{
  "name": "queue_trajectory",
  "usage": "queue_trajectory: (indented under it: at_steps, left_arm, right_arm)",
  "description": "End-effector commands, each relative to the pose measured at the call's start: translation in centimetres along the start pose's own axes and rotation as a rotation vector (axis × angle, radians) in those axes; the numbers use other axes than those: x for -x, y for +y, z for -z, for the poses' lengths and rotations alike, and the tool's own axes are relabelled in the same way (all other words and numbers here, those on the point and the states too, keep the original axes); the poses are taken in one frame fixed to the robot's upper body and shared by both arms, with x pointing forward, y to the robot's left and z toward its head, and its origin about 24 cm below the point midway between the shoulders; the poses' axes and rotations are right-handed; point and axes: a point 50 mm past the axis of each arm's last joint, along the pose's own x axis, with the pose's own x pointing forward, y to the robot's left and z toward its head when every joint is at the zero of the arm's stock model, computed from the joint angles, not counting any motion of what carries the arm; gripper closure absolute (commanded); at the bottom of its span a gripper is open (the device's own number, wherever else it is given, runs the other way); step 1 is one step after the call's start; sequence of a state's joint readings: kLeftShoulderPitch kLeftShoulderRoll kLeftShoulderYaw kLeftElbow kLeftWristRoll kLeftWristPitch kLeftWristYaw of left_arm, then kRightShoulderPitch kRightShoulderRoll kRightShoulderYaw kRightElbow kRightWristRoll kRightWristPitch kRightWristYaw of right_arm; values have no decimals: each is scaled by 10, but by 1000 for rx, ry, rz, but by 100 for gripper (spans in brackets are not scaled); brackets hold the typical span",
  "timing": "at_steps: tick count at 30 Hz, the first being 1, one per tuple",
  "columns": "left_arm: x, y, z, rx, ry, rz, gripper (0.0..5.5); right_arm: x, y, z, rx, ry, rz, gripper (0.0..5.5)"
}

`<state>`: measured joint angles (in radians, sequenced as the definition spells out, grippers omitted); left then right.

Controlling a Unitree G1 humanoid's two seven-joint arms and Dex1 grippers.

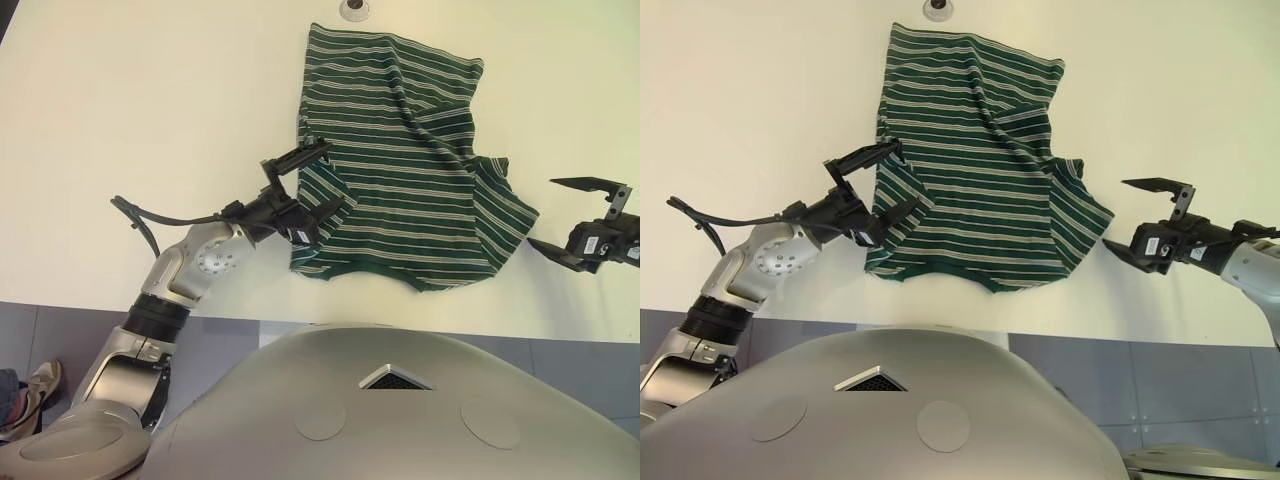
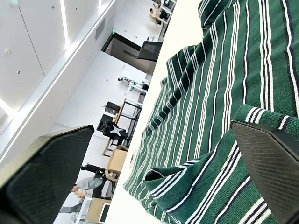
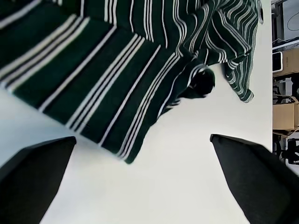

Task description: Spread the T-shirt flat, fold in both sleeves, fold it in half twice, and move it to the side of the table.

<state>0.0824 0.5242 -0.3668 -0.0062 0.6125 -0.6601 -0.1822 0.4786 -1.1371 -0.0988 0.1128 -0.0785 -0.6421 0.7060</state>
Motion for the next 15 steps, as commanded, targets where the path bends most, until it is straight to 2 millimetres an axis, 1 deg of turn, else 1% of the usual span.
queue_trajectory:
  at_steps: [1,3,5,9,12,15]
  left_arm:
    - [-1,1,2,-19,11,0,10]
    - [-1,1,2,-20,12,-1,10]
    - [-1,0,2,-19,12,-3,10]
    - [-1,-1,2,-18,16,-4,10]
    - [-1,-2,1,-25,16,0,10]
    - [0,-2,1,-29,18,0,10]
  right_arm:
    - [-11,11,2,-17,8,-48,69]
    - [-10,9,4,-10,22,-28,102]
    - [-9,7,6,-8,29,-19,150]
    - [-5,0,17,-1,94,12,220]
    - [-4,2,22,-4,117,6,268]
    - [-8,4,20,-5,103,-1,323]
